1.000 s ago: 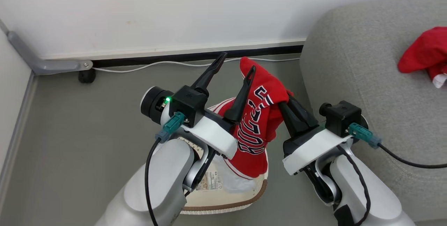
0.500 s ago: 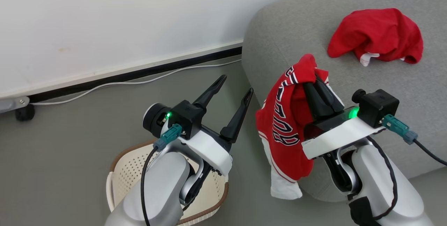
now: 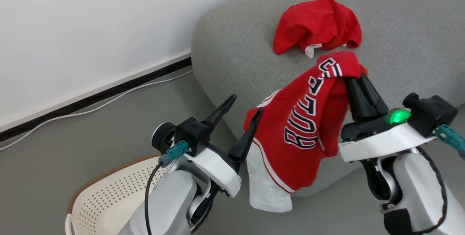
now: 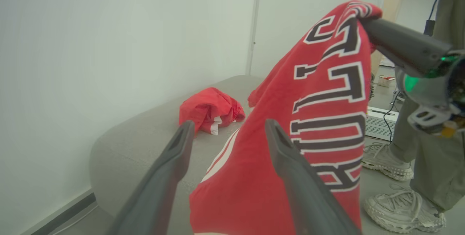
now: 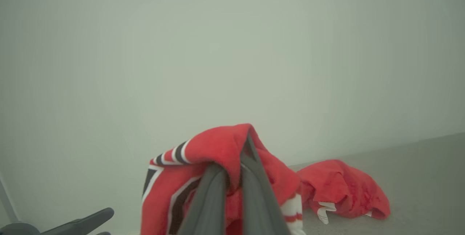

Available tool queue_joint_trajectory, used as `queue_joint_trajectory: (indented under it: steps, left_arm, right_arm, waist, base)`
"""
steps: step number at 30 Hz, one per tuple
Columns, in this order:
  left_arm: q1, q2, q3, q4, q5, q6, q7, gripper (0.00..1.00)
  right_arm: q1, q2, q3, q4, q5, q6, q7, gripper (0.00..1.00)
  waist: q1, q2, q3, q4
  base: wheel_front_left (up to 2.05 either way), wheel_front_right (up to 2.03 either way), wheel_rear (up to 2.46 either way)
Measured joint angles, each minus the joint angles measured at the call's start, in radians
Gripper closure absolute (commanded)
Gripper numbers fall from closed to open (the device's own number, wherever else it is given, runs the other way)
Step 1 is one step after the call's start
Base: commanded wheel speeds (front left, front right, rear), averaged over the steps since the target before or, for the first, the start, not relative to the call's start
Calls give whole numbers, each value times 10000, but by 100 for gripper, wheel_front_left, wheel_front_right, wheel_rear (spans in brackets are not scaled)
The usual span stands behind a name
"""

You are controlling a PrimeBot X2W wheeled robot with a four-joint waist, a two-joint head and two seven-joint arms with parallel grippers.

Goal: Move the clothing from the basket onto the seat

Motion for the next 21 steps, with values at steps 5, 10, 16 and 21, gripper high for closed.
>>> queue_joint_trajectory:
  steps: [5, 10, 16, 21]
  left_arm:
    - [-4, -21, -222, 203, -4, -171, 2, 0]
    - [-14, -8, -493, 288, -222, -182, 2, 0]
    - [-24, -6, -681, 336, -278, -79, 0, 0]
    - [-51, 17, -788, 462, -270, 79, 2, 0]
  right_arm:
    - [399, -244, -717, -495, -36, 0, 0, 100]
    - [539, -650, -1421, -884, -130, 0, 0, 100]
    - [-164, -1239, -1962, -945, -261, 0, 0, 100]
    - [-1304, -1712, -2171, -681, -36, 0, 0, 100]
  waist:
    - [0, 0, 202, -236]
    - [-1, 0, 301, -297]
    - [0, 0, 668, -314]
    - [0, 0, 1124, -305]
  base:
    - [0, 0, 0]
    - [0, 0, 0]
    - [0, 0, 0]
    - [0, 0, 0]
